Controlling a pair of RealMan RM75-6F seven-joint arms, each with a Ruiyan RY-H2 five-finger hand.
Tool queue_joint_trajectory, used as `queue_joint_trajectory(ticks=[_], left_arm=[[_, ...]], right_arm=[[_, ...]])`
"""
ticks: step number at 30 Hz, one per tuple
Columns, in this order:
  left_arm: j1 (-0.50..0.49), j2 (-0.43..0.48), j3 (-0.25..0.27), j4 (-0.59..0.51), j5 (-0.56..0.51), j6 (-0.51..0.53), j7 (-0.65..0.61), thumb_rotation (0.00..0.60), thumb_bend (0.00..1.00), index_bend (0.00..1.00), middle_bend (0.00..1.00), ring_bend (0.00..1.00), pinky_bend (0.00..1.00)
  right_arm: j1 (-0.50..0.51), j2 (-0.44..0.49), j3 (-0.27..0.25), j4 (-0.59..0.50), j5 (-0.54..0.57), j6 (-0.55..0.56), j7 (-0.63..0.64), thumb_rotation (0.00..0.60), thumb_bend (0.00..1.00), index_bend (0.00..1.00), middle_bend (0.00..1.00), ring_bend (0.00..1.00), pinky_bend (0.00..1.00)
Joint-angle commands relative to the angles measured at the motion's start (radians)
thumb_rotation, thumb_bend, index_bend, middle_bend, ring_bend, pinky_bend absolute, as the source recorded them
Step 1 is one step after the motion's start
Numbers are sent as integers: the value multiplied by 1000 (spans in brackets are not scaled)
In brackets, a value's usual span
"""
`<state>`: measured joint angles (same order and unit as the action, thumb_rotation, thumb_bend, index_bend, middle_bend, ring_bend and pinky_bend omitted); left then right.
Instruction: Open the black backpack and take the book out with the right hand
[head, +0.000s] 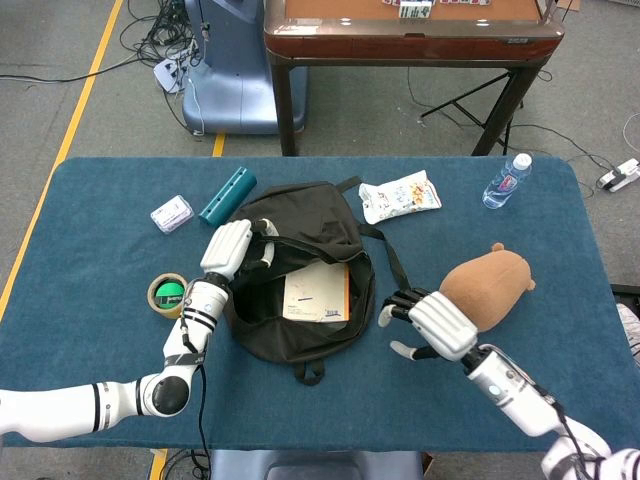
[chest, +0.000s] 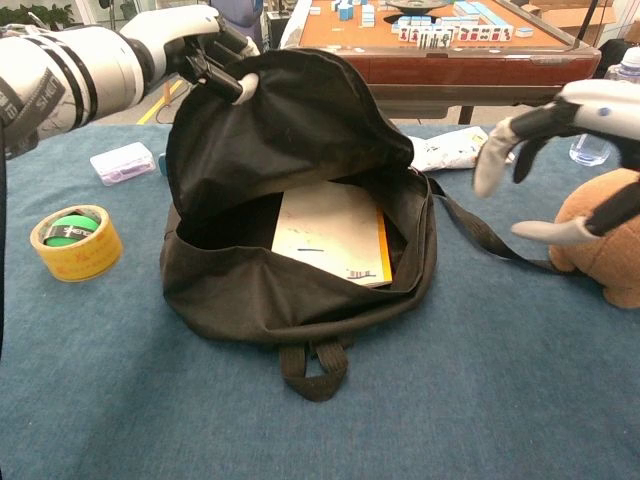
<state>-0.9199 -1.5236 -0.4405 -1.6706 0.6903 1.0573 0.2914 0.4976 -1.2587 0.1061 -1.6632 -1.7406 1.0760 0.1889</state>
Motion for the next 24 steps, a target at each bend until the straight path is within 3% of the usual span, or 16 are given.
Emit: queue_joint_trajectory(ticks=[1,8,16,24], left_arm=[[2,12,0,-12,-2,6,1,600,591,680,507,464,356],[7,23,1,-5,1,16,-17,600,591,679,507,464,356],[9,34,8,11,-26,2,-28,600,591,679,507,464,356],[10,42,16,14,-26,4,-29,600,591,678,507,464,356]], right_arm=[[81,-114,45,71,79,-82,-33,600,252,424,353,270,334],[152,-289,65,227,137,-112,-96,600,252,424,353,270,334],[194,-470,48,432,166,-106,-76,600,240,424,364,270,334],[225,-575,36,546,198,-127,-98,600,136,424,353,270,334]])
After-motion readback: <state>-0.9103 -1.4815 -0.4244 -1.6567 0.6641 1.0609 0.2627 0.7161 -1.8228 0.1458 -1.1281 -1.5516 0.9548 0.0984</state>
